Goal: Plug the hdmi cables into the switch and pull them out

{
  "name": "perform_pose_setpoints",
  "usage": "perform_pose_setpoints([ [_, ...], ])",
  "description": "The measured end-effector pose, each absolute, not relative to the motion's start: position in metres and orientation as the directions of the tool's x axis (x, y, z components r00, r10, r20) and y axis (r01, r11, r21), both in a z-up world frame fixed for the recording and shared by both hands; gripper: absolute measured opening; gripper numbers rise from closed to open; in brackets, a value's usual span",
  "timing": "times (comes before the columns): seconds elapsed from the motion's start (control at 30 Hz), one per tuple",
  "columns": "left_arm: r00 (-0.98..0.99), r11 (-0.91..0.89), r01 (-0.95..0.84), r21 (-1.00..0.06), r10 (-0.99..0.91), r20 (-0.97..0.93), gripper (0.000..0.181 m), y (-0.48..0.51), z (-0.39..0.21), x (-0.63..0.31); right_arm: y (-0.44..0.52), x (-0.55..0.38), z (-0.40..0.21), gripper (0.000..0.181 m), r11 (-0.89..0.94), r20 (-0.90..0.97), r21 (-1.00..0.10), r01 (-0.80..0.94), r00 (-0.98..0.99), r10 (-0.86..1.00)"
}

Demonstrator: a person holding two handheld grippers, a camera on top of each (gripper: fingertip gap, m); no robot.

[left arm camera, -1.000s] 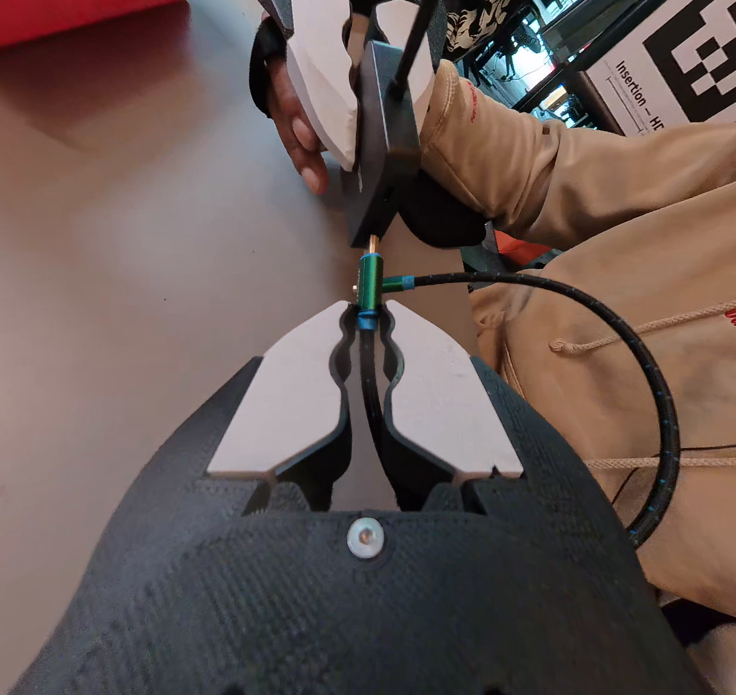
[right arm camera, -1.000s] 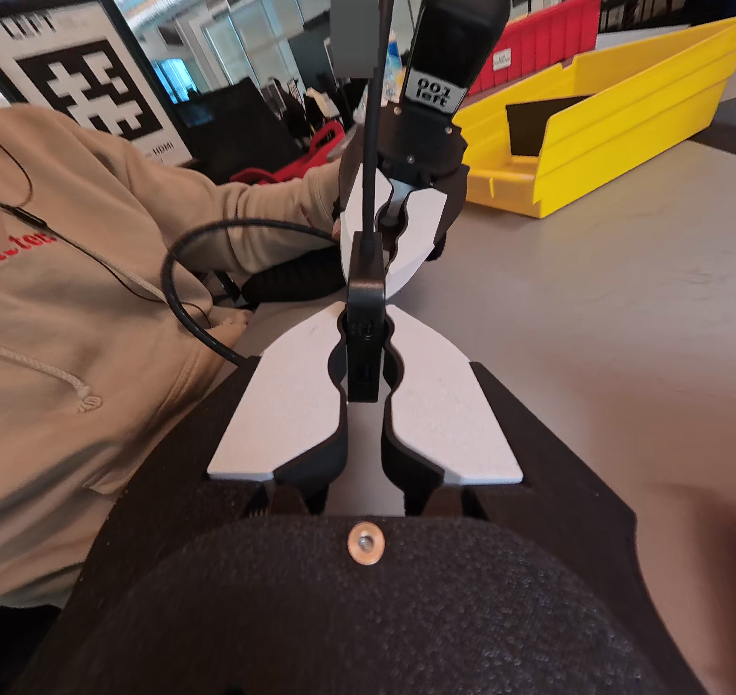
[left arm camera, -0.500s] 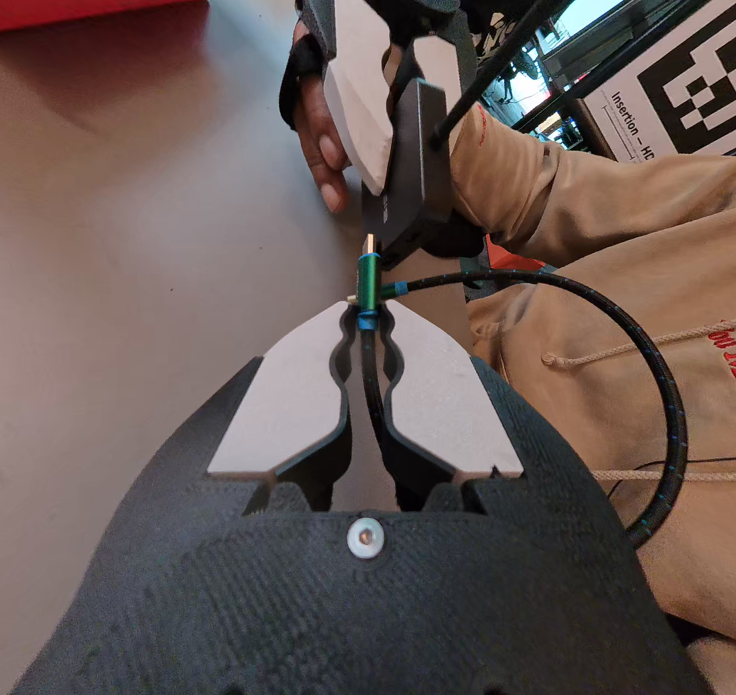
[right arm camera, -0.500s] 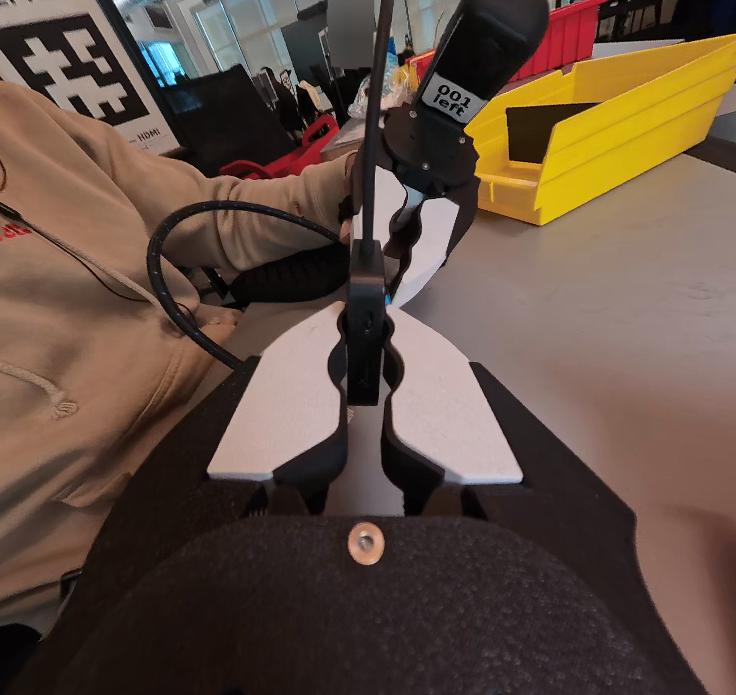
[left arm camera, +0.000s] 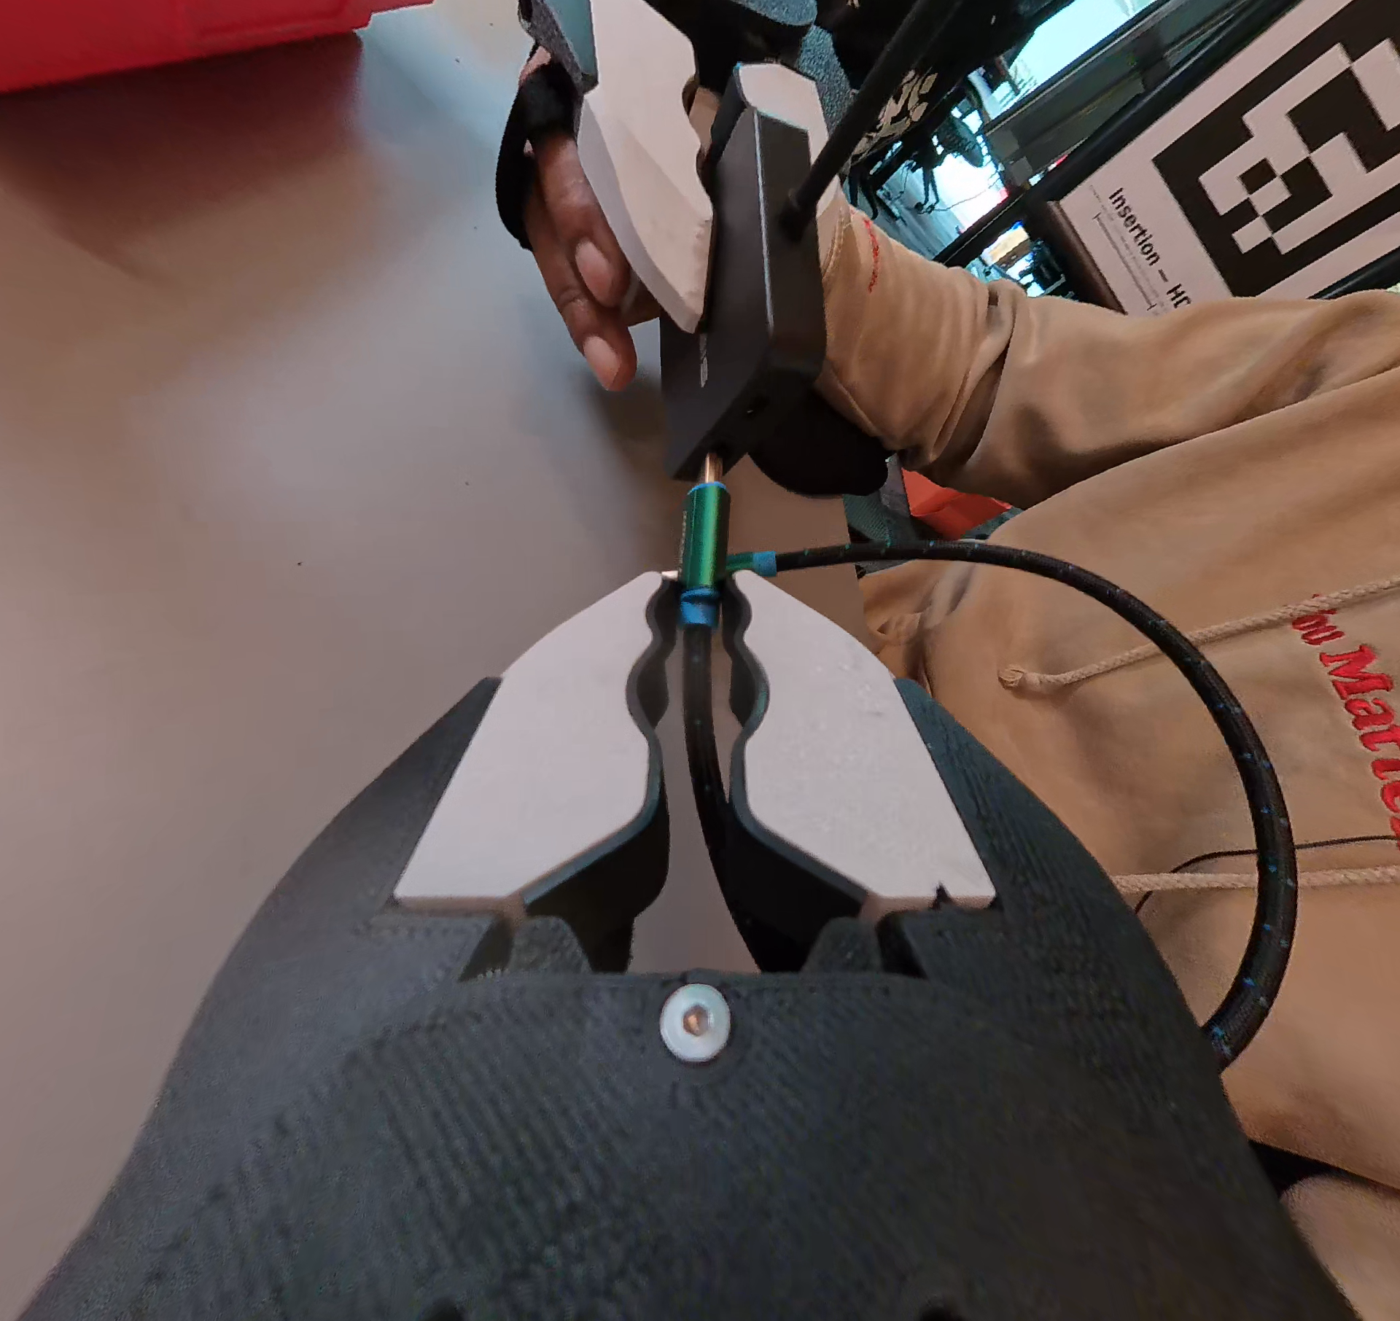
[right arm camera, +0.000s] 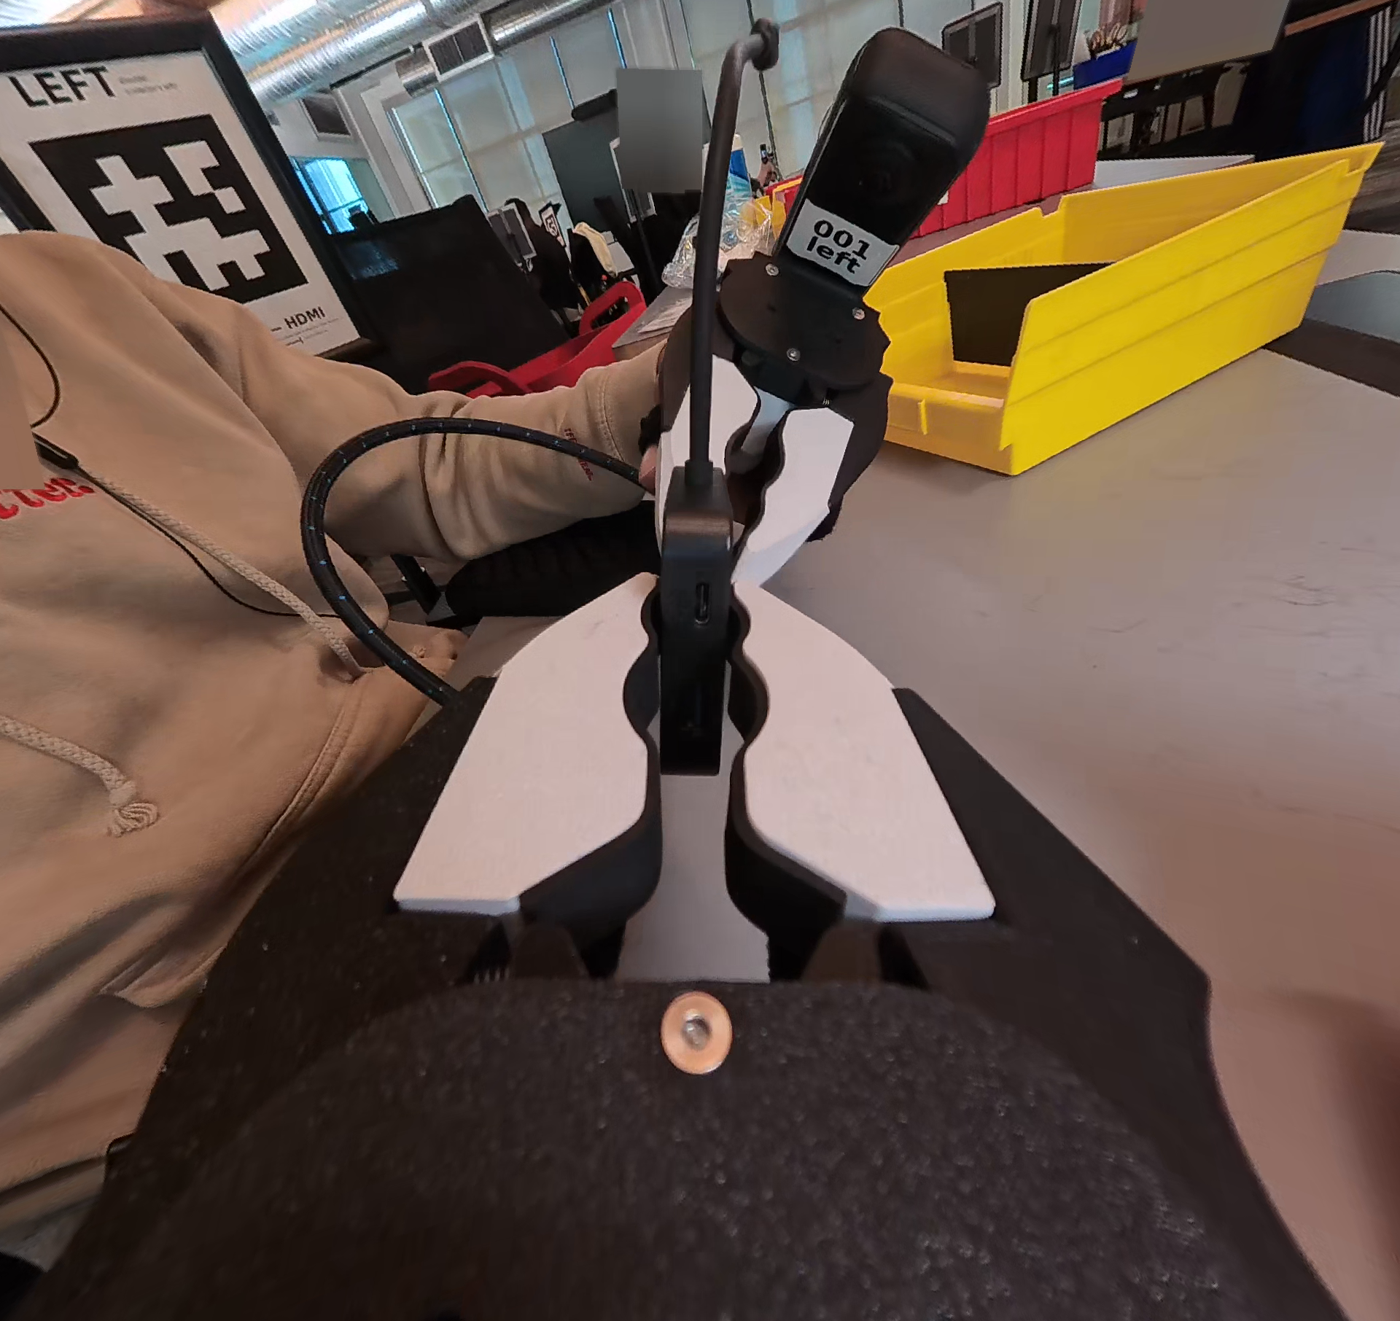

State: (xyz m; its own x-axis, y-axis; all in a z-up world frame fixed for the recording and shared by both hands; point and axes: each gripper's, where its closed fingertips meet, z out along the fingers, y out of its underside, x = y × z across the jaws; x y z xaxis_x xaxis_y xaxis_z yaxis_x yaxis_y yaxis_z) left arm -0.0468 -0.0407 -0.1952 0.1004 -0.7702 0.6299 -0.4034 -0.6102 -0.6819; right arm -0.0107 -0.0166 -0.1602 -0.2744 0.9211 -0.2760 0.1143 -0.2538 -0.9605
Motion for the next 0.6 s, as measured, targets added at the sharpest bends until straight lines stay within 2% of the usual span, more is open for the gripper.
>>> perform_pose_setpoints([
  [0.6, 0.15, -0.594, -0.407, -0.693, -0.793, 0.591, 0.012, -0.0374, -0.1961, -0.0468, -0.0129, -0.0146, -0.1581, 0.013, -0.313, -0.319, -0.948, 0.066, -0.269, 0.909],
])
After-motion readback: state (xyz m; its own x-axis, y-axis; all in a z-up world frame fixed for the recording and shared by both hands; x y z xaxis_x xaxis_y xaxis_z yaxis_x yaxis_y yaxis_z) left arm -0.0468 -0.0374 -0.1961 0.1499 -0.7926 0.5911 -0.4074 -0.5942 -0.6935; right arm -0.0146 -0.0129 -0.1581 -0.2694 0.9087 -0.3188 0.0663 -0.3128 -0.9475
